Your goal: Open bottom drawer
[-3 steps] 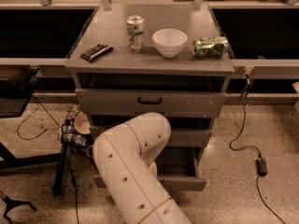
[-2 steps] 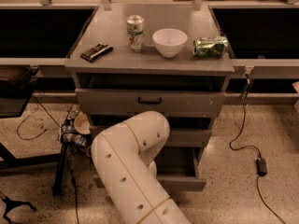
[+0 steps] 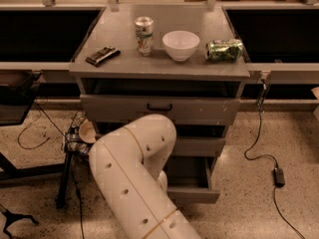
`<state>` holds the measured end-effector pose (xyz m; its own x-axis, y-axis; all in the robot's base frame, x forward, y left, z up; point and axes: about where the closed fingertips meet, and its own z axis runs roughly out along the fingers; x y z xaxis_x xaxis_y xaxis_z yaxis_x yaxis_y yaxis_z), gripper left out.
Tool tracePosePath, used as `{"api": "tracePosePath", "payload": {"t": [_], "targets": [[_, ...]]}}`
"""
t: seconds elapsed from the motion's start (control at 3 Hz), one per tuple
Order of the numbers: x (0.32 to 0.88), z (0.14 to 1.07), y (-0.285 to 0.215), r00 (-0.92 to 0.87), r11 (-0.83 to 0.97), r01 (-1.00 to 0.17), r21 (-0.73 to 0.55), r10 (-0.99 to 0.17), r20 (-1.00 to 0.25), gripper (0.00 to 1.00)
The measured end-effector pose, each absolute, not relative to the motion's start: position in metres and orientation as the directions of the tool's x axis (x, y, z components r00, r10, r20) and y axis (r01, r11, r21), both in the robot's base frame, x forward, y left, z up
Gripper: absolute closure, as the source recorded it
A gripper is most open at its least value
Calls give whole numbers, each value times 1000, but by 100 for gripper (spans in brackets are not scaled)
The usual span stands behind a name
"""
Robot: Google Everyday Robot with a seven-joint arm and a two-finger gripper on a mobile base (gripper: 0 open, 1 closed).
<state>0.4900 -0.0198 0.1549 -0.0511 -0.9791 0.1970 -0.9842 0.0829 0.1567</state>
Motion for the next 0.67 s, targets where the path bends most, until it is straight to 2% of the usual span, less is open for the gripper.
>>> {"api": "tracePosePath", "payload": {"t": [0.33, 0.67], "targets": [[518, 205, -5, -33, 37, -999, 18, -981, 192, 0], [525, 246, -13, -61, 43, -996, -81, -969, 239, 0]]}}
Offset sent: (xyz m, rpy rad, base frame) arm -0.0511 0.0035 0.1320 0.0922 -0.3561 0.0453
